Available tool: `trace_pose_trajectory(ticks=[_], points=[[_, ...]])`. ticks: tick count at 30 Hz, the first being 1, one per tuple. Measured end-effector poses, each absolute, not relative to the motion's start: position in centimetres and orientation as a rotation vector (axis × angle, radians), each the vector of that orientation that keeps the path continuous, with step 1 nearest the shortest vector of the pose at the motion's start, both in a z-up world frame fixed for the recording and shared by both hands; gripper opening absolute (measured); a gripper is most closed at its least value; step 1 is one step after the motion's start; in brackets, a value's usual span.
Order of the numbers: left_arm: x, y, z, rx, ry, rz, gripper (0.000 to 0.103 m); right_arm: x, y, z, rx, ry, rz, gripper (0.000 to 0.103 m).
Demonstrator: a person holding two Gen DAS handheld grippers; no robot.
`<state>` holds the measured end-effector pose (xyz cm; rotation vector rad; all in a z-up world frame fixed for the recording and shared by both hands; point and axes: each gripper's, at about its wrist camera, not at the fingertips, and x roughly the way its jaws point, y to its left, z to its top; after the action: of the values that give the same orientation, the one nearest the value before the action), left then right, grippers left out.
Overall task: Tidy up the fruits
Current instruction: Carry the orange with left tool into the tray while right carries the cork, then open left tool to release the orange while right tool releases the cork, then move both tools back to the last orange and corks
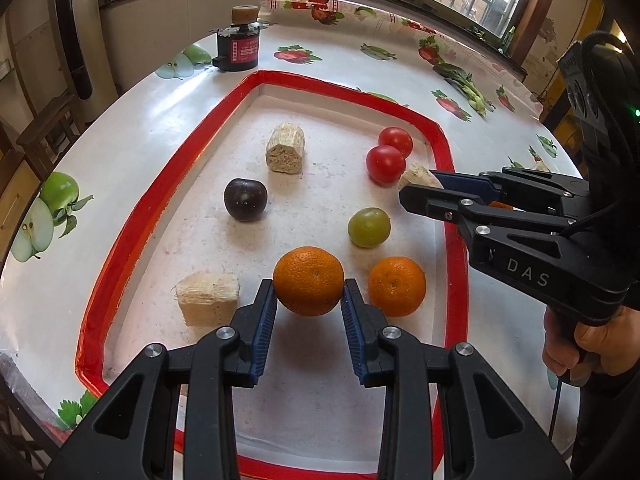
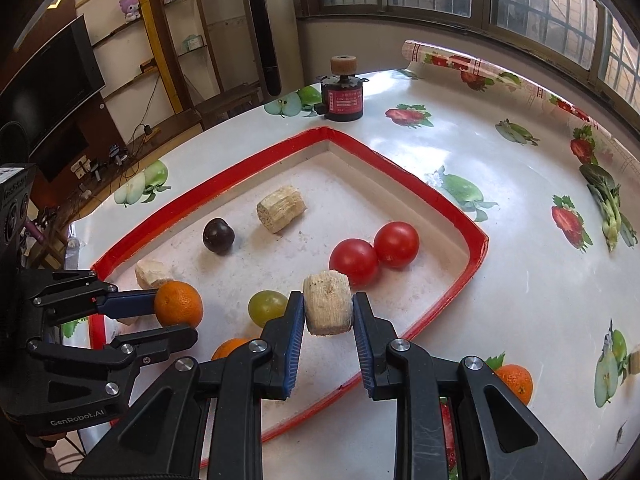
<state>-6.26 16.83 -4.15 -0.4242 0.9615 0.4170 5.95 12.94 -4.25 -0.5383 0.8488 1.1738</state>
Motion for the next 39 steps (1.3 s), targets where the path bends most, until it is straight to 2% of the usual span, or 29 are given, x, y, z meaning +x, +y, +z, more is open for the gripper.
trace_pose_trajectory(ticks=[12, 15, 18, 20, 21, 24, 39], points=[[-5.9, 17.1, -4.8, -0.438, 0.984, 0.421, 0.032, 6.4, 13.5, -5.6, -0.549, 0.879, 1.176, 0.028], [-6.0, 17.0, -4.8, -0.44, 0.989, 0.429, 0.034, 6.4, 13.2, -5.3, -0.54, 0.873, 1.177, 0.035], [-6.2, 16.9, -4.7, -0.429, 0.993, 0.444, 0.039, 6.3, 12.7, -4.8, -0.534, 0.863, 1.174, 0.037], [-6.4, 16.8, -4.4, -0.43, 0.986, 0.451, 0.05, 6.4, 12.2, -4.3, -0.526, 0.854, 1.172, 0.039], [-6.5, 16.7, -4.3, -0.426, 0.983, 0.456, 0.052, 6.4, 11.9, -4.0, -0.521, 0.849, 1.17, 0.039], [-6.8, 16.6, -3.9, -0.419, 0.976, 0.462, 0.052, 6.3, 11.0, -3.2, -0.503, 0.833, 1.168, 0.047], [-6.9, 14.3, -1.5, -0.386, 0.936, 0.439, 0.052, 7.7, 3.6, -1.2, -0.389, 0.824, 1.095, 0.048]])
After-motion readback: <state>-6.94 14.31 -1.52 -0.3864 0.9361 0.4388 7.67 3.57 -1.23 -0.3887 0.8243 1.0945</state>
